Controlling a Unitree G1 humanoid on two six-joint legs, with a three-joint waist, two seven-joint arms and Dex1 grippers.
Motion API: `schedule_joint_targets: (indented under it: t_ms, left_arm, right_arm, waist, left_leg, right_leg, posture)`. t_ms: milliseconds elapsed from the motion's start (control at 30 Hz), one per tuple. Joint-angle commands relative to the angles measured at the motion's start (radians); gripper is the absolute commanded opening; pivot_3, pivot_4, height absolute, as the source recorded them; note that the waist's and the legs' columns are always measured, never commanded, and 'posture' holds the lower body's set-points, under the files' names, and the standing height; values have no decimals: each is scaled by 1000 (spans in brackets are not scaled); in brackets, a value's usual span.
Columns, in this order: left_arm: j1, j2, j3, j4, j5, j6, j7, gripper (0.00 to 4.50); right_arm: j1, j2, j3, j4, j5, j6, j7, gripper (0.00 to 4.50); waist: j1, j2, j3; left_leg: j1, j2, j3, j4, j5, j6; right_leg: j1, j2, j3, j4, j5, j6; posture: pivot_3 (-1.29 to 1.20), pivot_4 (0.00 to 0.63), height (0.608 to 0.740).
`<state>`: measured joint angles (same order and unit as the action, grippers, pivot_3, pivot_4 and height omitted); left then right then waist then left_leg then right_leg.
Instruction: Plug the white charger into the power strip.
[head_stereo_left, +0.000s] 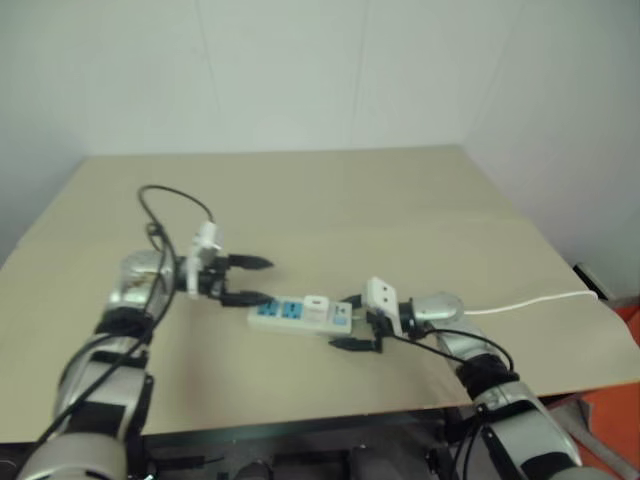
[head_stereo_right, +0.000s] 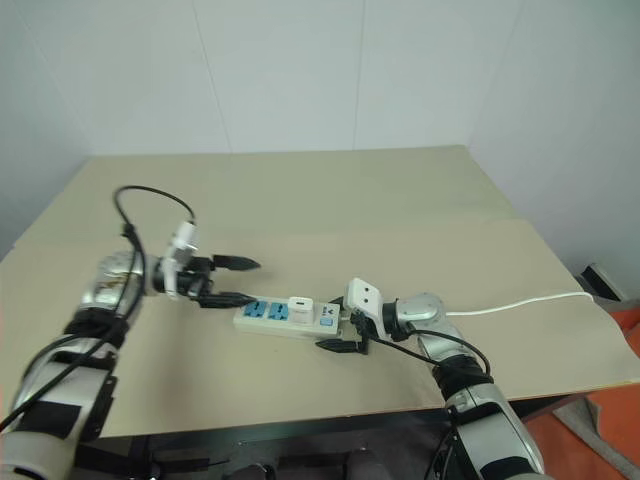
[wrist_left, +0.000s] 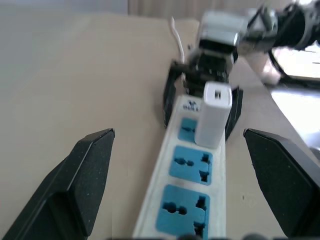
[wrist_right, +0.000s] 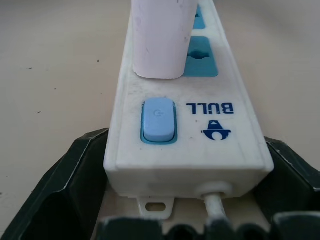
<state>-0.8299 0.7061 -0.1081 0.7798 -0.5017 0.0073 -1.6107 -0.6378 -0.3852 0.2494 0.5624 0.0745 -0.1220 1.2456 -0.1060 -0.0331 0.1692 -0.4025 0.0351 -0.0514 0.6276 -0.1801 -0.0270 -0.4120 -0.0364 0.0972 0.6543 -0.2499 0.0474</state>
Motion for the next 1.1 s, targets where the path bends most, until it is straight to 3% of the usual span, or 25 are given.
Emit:
schedule_joint_targets:
  t_ms: [33, 267, 533, 700, 1100]
  left_arm:
    - [92, 93, 59, -146, -51, 45, -4, 4500]
    - [359, 237, 202, -371, -68, 127, 12, 4500]
    - [539, 261, 328, -506, -77, 186, 80, 4500]
    - [554, 236, 336, -546, -71, 208, 103, 4500]
    - [483, 228, 310, -525, -47, 237, 97, 4500]
  right_arm:
    - [60, -62, -67, -126, 40, 5, -24, 4445]
    - [282, -315, -269, -468, 226, 141, 37, 4445]
    - [513, -549, -519, -624, 339, 246, 49, 4445]
    - [581, -576, -585, -682, 362, 297, 8, 4445]
    - [615, -580, -605, -769, 373, 382, -75, 4445]
  waist:
    - [10, 0, 0]
    - [44, 1, 12]
    - [59, 0, 14]
    - [59, 0, 14]
    - [60, 0, 15]
  left_leg:
    - [-2, 0, 0, 0, 0, 0]
    - [-13, -1, 1, 1, 0, 0]
    - [-9, 0, 4, 1, 0, 0]
    - [-8, 1, 6, 2, 0, 0]
    - [-10, 0, 7, 2, 0, 0]
  right_leg:
    - [-2, 0, 0, 0, 0, 0]
    - [-12, -3, -1, 1, 0, 0]
    - [-11, -4, -2, 1, -1, -2]
    - [-10, -4, -1, 1, -1, -2]
    - [-10, -4, 0, 0, 0, -1]
  posture:
    - [0, 150, 740]
    - [0, 150, 740]
    - [0, 150, 740]
    - [0, 150, 740]
    - [0, 150, 740]
